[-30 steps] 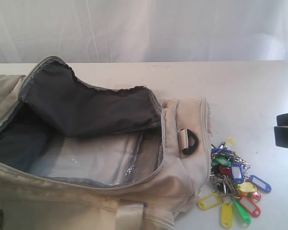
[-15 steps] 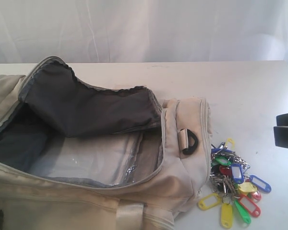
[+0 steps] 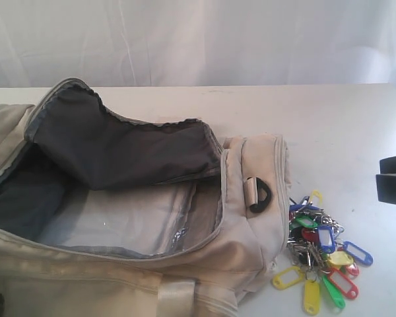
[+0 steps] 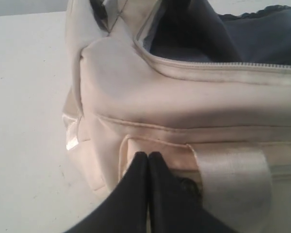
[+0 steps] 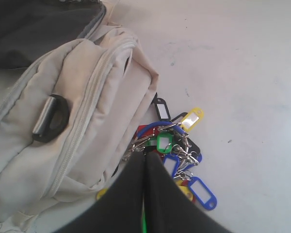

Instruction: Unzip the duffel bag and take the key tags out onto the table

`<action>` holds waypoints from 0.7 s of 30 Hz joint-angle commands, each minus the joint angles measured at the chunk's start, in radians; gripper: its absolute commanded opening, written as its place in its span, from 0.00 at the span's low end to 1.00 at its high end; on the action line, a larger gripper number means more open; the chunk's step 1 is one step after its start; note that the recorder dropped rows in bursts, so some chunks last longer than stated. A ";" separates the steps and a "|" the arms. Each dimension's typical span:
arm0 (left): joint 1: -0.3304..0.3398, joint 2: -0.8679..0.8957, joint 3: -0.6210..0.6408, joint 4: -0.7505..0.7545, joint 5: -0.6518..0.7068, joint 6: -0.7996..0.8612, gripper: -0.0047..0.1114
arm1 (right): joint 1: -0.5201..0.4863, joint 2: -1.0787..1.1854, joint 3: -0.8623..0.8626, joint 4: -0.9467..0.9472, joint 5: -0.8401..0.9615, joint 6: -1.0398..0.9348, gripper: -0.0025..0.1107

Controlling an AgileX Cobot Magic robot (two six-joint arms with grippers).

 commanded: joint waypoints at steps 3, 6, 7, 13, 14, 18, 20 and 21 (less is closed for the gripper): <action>0.001 -0.003 0.004 0.089 0.025 -0.089 0.04 | -0.005 -0.004 0.002 0.001 -0.012 0.003 0.02; 0.001 -0.003 0.004 0.089 0.025 -0.020 0.04 | -0.005 -0.004 0.002 0.001 -0.012 0.003 0.02; 0.001 -0.003 0.004 0.089 0.023 -0.005 0.04 | -0.005 -0.004 0.002 0.001 -0.012 0.003 0.02; 0.001 -0.003 0.004 0.085 0.023 -0.042 0.04 | -0.005 -0.004 0.002 0.001 -0.012 0.003 0.02; 0.001 -0.003 0.004 0.085 0.023 -0.054 0.04 | -0.005 -0.004 0.002 0.001 -0.012 0.003 0.02; 0.001 -0.003 0.004 0.085 0.023 -0.061 0.04 | -0.005 -0.004 0.002 0.001 -0.012 0.003 0.02; 0.001 -0.003 0.004 0.090 0.023 -0.078 0.04 | -0.005 -0.004 0.002 0.001 -0.012 0.003 0.02; 0.001 -0.003 0.004 0.105 0.025 -0.092 0.04 | -0.005 -0.004 0.002 0.001 -0.012 0.003 0.02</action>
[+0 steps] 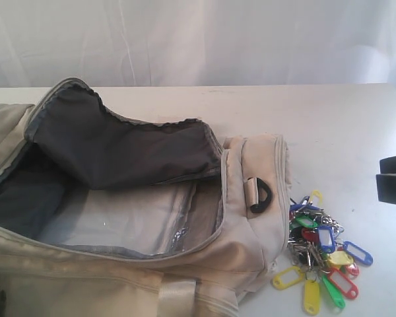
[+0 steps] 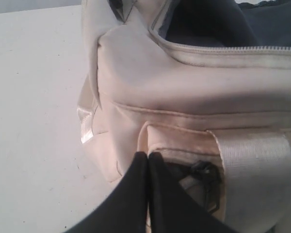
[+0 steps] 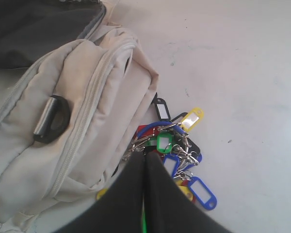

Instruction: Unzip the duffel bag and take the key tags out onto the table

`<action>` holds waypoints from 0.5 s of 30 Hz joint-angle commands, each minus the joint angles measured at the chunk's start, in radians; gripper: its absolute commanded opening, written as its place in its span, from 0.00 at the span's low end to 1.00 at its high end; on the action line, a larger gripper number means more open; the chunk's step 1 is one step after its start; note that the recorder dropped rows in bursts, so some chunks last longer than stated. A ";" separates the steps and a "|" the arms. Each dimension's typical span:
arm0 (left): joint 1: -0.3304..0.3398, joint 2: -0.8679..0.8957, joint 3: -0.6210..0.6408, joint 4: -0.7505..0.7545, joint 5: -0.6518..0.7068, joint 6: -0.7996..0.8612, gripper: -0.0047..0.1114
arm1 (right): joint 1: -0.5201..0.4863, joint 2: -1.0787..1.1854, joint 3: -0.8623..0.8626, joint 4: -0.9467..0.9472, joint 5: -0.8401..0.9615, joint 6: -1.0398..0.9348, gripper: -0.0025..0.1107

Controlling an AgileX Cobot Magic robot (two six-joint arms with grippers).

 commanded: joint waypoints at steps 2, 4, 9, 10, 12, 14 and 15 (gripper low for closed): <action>0.001 -0.003 0.004 0.042 0.015 -0.072 0.04 | -0.005 -0.004 0.002 0.001 -0.012 0.003 0.02; 0.001 -0.003 0.004 0.060 0.015 -0.084 0.04 | -0.005 -0.004 0.002 0.001 -0.012 0.003 0.02; 0.001 -0.003 0.004 0.063 0.015 -0.086 0.04 | -0.005 -0.004 0.002 0.001 -0.012 0.003 0.02; 0.001 -0.003 0.004 0.065 0.015 -0.086 0.04 | -0.005 -0.004 0.002 0.001 -0.012 0.003 0.02; 0.001 -0.003 0.004 0.065 0.015 -0.089 0.04 | -0.005 -0.004 0.002 0.001 -0.012 0.003 0.02; 0.001 -0.003 0.004 0.065 0.015 -0.099 0.04 | -0.005 -0.004 0.002 0.001 -0.012 0.003 0.02; 0.001 -0.003 0.004 0.065 0.013 -0.099 0.04 | -0.005 -0.004 0.002 0.001 -0.012 0.003 0.02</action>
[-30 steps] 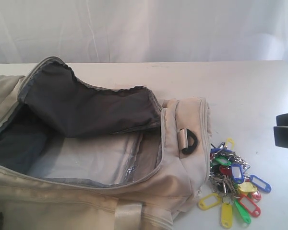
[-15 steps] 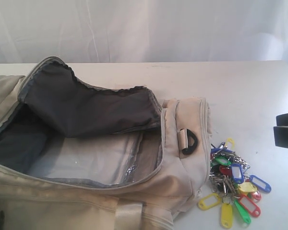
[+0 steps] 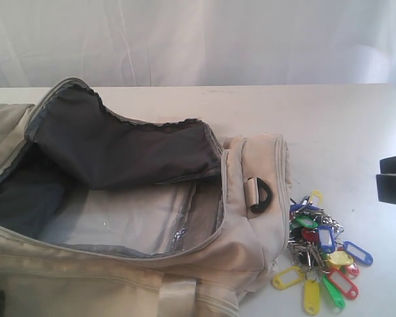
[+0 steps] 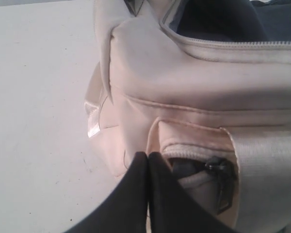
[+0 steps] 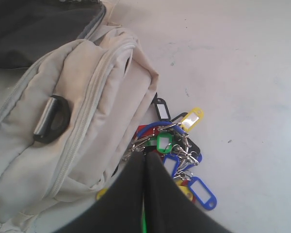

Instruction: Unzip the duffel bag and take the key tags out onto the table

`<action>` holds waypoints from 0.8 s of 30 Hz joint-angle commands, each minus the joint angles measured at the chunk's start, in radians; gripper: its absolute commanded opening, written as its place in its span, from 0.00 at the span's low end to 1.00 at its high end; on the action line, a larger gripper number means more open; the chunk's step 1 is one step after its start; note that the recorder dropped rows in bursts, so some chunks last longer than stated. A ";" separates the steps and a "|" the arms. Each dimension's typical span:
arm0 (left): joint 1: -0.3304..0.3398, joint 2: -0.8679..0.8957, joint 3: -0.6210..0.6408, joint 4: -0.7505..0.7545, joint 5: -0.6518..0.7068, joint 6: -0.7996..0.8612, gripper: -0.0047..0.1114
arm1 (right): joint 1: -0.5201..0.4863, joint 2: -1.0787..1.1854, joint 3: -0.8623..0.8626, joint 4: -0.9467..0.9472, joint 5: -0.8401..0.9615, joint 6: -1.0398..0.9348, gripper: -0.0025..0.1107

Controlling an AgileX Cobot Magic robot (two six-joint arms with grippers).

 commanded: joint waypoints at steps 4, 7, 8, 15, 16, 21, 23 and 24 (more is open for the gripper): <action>0.001 -0.003 0.004 -0.001 0.005 -0.021 0.04 | -0.005 -0.004 0.002 0.001 -0.012 0.003 0.02; 0.001 -0.003 0.004 -0.001 0.005 -0.021 0.04 | -0.005 -0.004 0.002 0.001 -0.012 0.003 0.02; 0.001 -0.003 0.004 -0.001 0.005 -0.021 0.04 | -0.005 -0.004 0.002 0.001 -0.012 0.003 0.02; 0.001 -0.003 0.004 -0.001 0.003 -0.021 0.04 | -0.005 -0.004 0.002 0.001 -0.014 0.003 0.02; 0.001 -0.003 0.004 -0.001 0.003 -0.021 0.04 | -0.005 -0.004 0.002 0.001 -0.014 0.003 0.02; 0.001 -0.003 0.004 -0.001 0.003 -0.021 0.04 | -0.005 -0.004 0.002 0.001 -0.014 0.006 0.02; 0.001 -0.003 0.004 -0.001 0.003 -0.021 0.04 | -0.005 -0.004 0.002 0.001 -0.014 0.015 0.02; 0.001 -0.003 0.004 -0.001 0.003 -0.021 0.04 | -0.005 -0.004 0.002 0.001 -0.014 0.015 0.02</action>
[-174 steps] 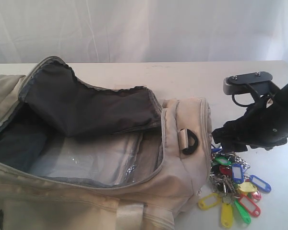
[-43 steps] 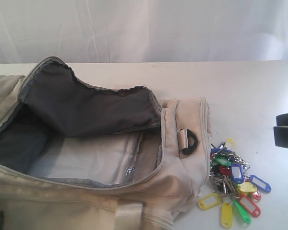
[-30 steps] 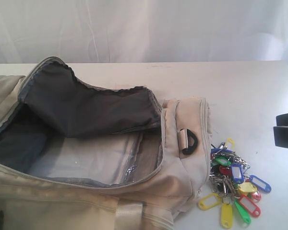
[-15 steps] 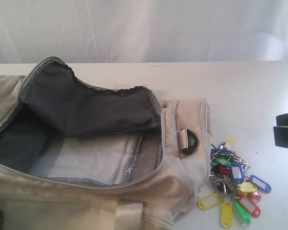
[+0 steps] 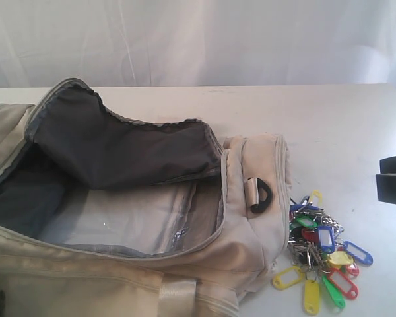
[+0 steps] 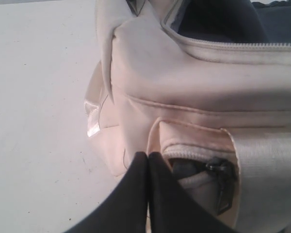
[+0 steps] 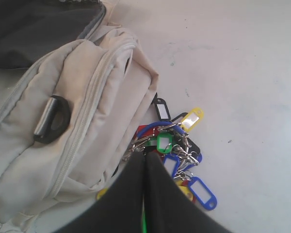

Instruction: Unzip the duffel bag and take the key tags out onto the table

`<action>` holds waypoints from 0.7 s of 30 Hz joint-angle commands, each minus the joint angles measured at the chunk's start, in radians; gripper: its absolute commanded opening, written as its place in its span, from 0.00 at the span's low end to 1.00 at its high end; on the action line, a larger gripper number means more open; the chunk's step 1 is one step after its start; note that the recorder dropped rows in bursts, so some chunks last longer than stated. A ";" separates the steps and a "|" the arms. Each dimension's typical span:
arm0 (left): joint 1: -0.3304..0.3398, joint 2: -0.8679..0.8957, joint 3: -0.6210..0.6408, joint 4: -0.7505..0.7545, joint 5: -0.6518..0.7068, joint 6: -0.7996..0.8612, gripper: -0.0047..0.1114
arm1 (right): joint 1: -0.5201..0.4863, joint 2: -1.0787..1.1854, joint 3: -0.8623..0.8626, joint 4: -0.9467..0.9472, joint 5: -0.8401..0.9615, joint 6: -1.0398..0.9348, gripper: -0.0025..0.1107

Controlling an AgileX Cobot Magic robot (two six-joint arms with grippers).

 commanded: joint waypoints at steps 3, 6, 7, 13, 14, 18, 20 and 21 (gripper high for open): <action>0.001 -0.003 0.004 -0.003 0.003 -0.008 0.04 | -0.005 -0.004 0.002 0.001 -0.014 0.010 0.02; 0.001 -0.003 0.004 -0.003 0.003 -0.008 0.04 | -0.005 -0.004 0.002 0.001 -0.014 0.010 0.02; 0.001 -0.003 0.004 -0.003 0.003 -0.008 0.04 | -0.005 -0.004 0.002 0.001 -0.014 0.010 0.02; 0.001 -0.003 0.004 -0.003 0.003 -0.008 0.04 | -0.005 -0.062 0.002 -0.027 -0.017 0.008 0.02; 0.001 -0.003 0.004 -0.003 0.003 -0.008 0.04 | -0.005 -0.091 0.002 -0.027 -0.015 0.008 0.02; 0.001 -0.003 0.004 -0.003 0.003 -0.008 0.04 | -0.006 -0.247 0.002 -0.022 -0.015 0.008 0.02; 0.001 -0.003 0.004 -0.003 0.003 -0.008 0.04 | -0.009 -0.352 0.002 -0.008 -0.012 0.012 0.02; 0.001 -0.003 0.004 -0.003 0.003 -0.008 0.04 | -0.013 -0.397 0.002 0.008 -0.012 0.023 0.02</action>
